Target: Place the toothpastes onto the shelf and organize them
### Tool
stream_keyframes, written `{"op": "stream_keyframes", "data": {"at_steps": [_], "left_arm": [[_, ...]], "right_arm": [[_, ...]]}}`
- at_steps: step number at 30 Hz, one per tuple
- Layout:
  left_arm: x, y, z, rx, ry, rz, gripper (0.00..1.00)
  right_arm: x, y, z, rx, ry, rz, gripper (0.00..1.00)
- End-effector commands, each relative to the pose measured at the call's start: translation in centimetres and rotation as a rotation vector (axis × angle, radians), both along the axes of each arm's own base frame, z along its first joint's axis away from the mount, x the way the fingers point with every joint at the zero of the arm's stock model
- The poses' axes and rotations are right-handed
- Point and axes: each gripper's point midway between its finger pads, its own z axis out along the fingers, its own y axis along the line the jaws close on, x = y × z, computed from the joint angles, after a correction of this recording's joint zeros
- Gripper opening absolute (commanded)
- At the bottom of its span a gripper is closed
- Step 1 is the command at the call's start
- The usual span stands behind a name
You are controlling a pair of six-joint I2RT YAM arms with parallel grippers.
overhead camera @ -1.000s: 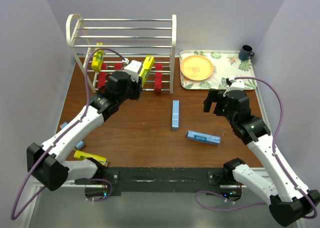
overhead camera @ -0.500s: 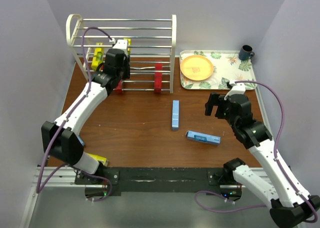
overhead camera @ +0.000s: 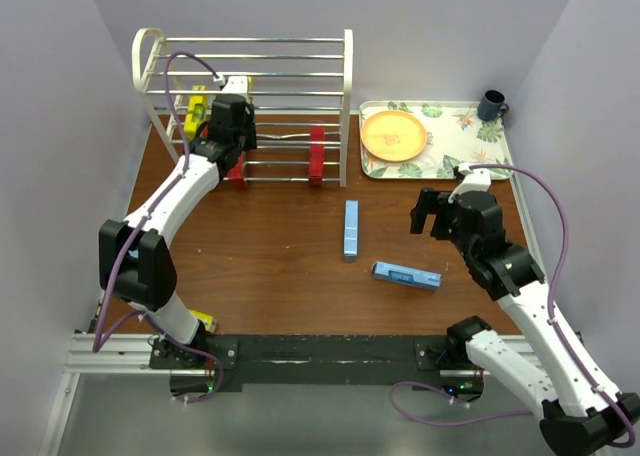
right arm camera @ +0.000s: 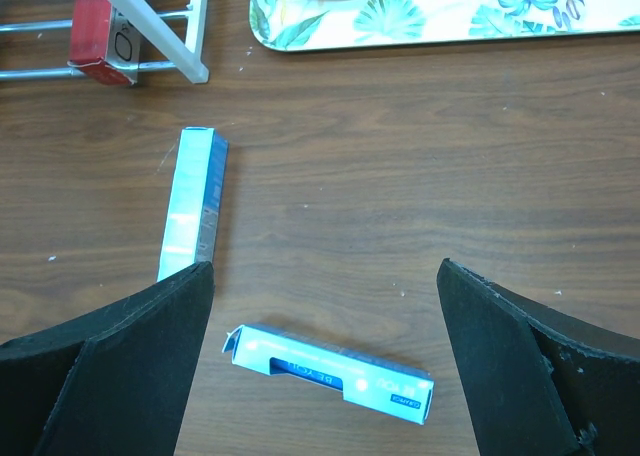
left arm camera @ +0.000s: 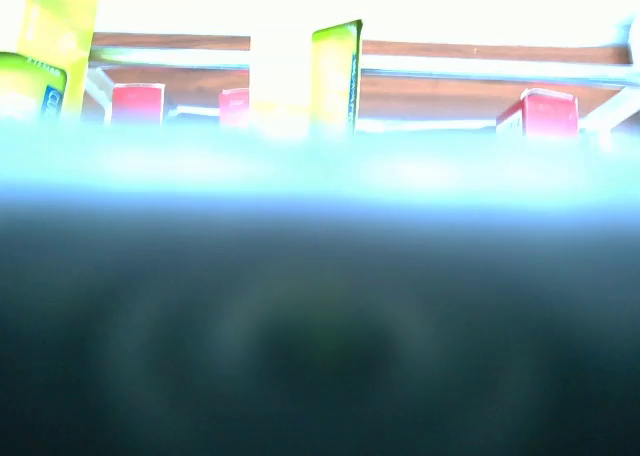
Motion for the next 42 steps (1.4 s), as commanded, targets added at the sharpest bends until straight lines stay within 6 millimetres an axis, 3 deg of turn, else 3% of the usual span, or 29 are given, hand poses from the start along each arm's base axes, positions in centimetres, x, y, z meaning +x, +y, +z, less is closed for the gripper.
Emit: {"op": "stream_keyframes", "data": {"at_steps": [1,12,19,25,34,42], "left_arm": [[2.1,0.2,2.7,-0.049,-0.112,0.027,0.14],[2.3,-0.3,1.5,-0.046,-0.072,-0.001,0.33],[2.0,-0.1,1.4,-0.044,-0.071,0.002,0.53],[2.0,-0.3,1.0,-0.051,-0.07,-0.004,0.56],[1.2,-0.1,4.3,-0.077,-0.142,-0.007,0.72],[-1.7,0.1,8.1,-0.15,-0.216,-0.01,0.88]], "right_arm": [[-0.2,-0.5,0.4,-0.012,-0.019,-0.015,0.99],[-0.2,-0.6,0.1,-0.008,-0.01,-0.022,0.99],[-0.2,-0.5,0.1,-0.005,-0.009,-0.018,0.99],[-0.2,-0.4,0.1,-0.005,-0.006,-0.015,0.99],[-0.5,-0.6,0.3,-0.004,-0.009,-0.017,0.99],[-0.2,-0.1,0.7,0.002,-0.014,0.002,0.98]]}}
